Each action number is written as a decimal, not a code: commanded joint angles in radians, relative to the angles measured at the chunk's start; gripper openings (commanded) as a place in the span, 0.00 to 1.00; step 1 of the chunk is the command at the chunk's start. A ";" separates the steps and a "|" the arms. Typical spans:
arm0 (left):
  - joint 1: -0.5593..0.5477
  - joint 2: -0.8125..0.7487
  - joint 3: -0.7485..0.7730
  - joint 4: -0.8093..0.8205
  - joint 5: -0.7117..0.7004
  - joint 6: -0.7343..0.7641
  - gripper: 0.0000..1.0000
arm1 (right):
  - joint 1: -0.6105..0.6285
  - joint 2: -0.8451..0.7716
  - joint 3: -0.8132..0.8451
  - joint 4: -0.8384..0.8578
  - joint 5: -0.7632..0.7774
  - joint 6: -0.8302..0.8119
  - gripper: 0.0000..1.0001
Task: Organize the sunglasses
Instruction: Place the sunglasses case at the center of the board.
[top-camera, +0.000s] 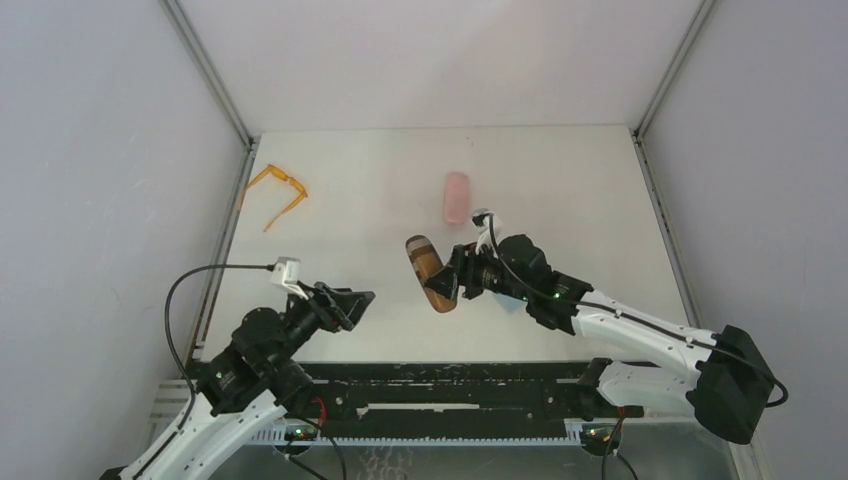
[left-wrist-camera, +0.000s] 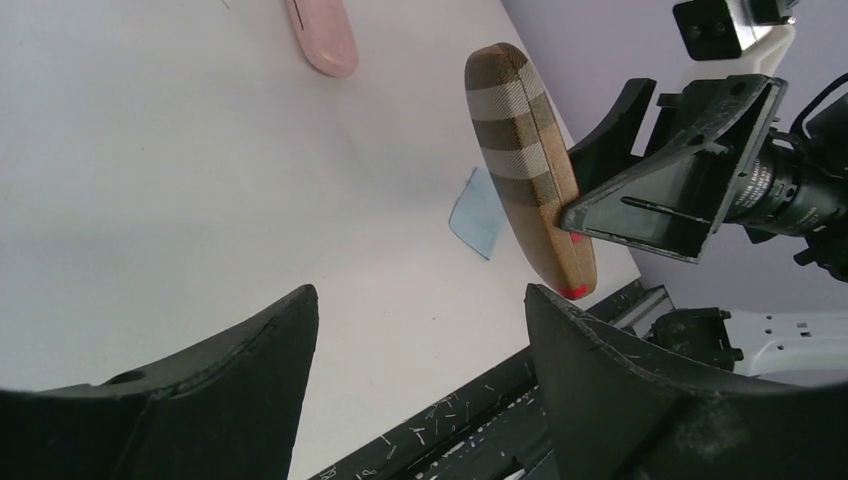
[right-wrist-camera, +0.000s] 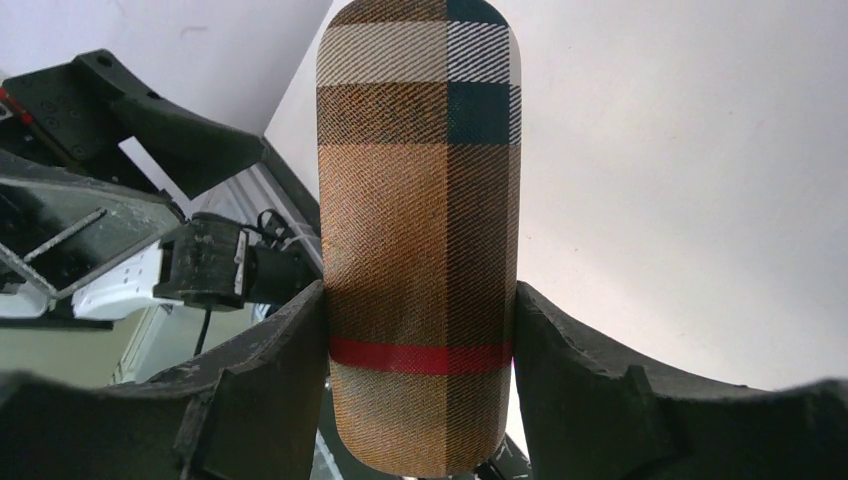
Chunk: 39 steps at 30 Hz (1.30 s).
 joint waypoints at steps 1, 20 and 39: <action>0.006 0.048 0.070 0.015 -0.011 0.007 0.80 | 0.026 -0.038 0.023 0.023 0.106 0.026 0.14; 0.006 0.259 0.107 -0.213 -0.275 -0.160 0.84 | 0.315 0.585 0.419 -0.569 0.825 0.310 0.14; 0.006 0.274 0.151 -0.288 -0.322 -0.121 0.99 | 0.351 0.638 0.454 -0.536 0.767 0.278 0.81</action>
